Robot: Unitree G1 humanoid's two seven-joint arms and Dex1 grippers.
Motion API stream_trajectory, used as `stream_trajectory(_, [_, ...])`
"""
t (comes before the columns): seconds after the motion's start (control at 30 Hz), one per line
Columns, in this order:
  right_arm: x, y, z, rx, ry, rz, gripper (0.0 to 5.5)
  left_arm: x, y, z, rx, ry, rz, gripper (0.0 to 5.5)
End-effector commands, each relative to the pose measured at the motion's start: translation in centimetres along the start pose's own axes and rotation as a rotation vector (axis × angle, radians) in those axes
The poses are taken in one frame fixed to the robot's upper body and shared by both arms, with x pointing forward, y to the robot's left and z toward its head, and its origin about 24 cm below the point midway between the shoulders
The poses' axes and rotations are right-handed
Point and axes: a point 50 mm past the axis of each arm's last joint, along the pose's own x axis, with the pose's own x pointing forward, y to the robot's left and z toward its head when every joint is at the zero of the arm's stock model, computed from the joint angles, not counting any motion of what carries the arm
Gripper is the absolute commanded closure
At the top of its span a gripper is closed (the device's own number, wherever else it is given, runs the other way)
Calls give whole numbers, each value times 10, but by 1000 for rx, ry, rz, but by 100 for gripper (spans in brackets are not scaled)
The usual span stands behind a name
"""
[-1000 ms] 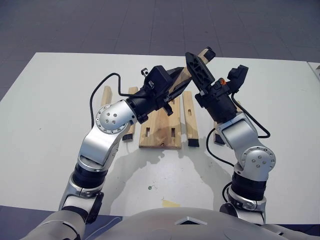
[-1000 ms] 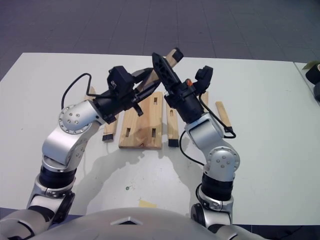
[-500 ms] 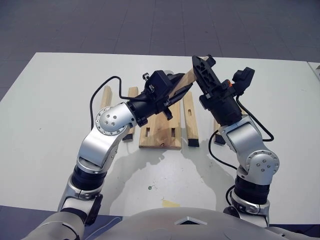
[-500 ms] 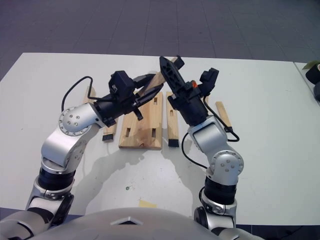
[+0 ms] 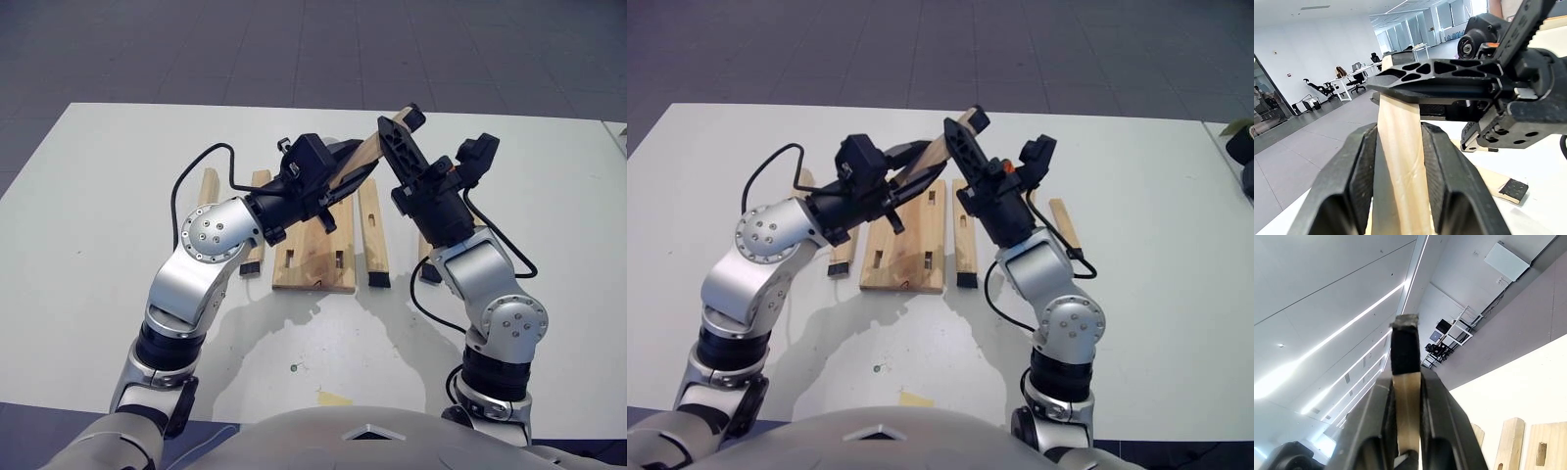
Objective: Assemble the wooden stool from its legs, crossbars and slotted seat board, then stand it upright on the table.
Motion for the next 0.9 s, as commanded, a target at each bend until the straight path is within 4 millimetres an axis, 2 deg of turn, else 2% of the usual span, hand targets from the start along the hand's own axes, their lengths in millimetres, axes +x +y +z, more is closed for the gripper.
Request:
stream_trajectory(0.03, [2, 3, 4, -3, -29, 23, 506, -1, 4, -3, 9, 27, -4, 422])
stream_trajectory(0.07, [2, 3, 5, -7, -35, 20, 507, -1, 4, -3, 18, 32, -2, 422])
stream_trajectory(0.1, [3, 2, 8, -18, -49, 7, 507, 0, 7, -2, 40, 31, 8, 385])
stream_trajectory(0.17, [2, -8, 17, -63, -103, -79, 508, 3, 19, 14, 123, -20, 36, 361])
stream_trajectory(0.2, [1, -16, 23, -88, -136, -137, 508, 7, 27, 28, 172, -65, 52, 339])
stream_trajectory(0.27, [-3, -31, 34, -173, -180, -262, 508, 22, 45, 71, 381, -172, 71, 300])
stream_trajectory(0.33, [-6, -39, 41, -225, -208, -325, 508, 36, 59, 114, 591, -275, 87, 265])
stream_trajectory(0.4, [-6, -41, 44, -244, -217, -340, 508, 45, 63, 154, 733, -376, 79, 239])
stream_trajectory(0.47, [-7, -42, 45, -256, -219, -351, 508, 49, 61, 181, 821, -442, 28, 202])
stream_trajectory(0.57, [-14, -46, 44, -271, -214, -391, 508, 58, 61, 208, 941, -506, 10, 150])
stream_trajectory(0.67, [-16, -49, 41, -282, -195, -413, 508, 63, 61, 223, 1059, -539, 28, 101])
stream_trajectory(0.83, [-18, -51, 36, -297, -172, -423, 508, 70, 66, 228, 1058, -555, 56, 18])
stream_trajectory(0.87, [-19, -52, 35, -311, -164, -430, 508, 71, 67, 226, 1043, -551, 65, 10])
stream_trajectory(0.9, [-22, -53, 32, -343, -146, -446, 508, 70, 72, 214, 964, -520, 70, 10])
